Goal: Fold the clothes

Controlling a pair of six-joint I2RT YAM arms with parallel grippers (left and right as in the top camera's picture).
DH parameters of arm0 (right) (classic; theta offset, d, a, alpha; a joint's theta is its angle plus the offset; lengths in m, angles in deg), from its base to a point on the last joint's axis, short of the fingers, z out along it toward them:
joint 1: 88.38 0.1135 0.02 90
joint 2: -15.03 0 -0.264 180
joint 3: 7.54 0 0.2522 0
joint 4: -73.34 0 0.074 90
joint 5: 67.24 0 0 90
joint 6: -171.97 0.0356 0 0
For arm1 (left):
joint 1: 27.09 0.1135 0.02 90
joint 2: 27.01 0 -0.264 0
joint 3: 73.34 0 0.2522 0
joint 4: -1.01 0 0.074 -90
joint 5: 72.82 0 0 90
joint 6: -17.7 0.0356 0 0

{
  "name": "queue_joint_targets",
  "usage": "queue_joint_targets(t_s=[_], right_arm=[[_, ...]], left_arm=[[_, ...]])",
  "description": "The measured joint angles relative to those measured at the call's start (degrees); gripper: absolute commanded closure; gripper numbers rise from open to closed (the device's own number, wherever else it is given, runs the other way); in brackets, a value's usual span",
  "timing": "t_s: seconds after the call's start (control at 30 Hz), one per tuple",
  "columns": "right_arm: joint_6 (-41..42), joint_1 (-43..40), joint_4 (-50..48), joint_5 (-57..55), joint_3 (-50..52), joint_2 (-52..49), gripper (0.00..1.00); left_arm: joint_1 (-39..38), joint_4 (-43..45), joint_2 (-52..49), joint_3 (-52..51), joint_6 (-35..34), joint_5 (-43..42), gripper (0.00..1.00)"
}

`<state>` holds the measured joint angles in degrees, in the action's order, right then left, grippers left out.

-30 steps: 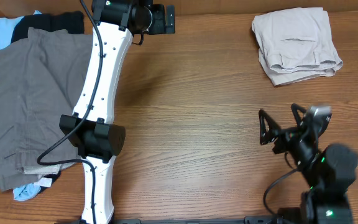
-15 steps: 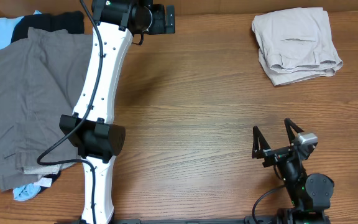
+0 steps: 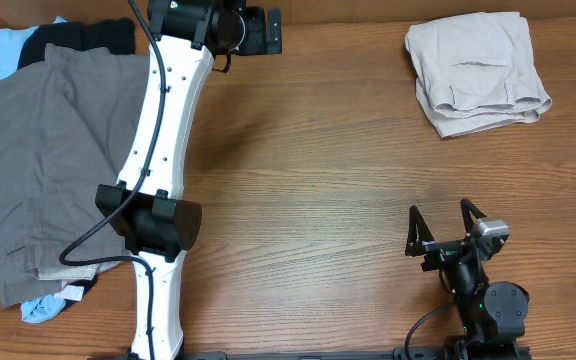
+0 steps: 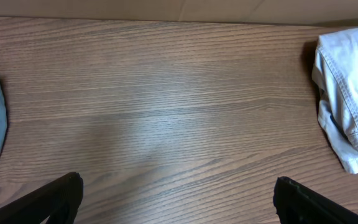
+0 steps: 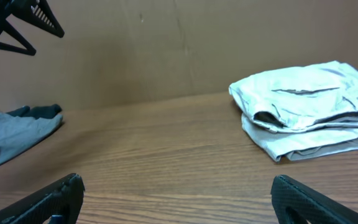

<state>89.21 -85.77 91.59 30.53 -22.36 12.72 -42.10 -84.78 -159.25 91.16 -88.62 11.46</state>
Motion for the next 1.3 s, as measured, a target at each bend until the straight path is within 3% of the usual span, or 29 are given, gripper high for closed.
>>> queue_joint_targets(t_s=[1.3], right_arm=[[0.0, 0.1, 0.0, -0.7, 0.0, 1.5, 0.0]], left_arm=[[0.0, 0.0, 0.0, 0.0, 0.0, 0.0, 0.0]])
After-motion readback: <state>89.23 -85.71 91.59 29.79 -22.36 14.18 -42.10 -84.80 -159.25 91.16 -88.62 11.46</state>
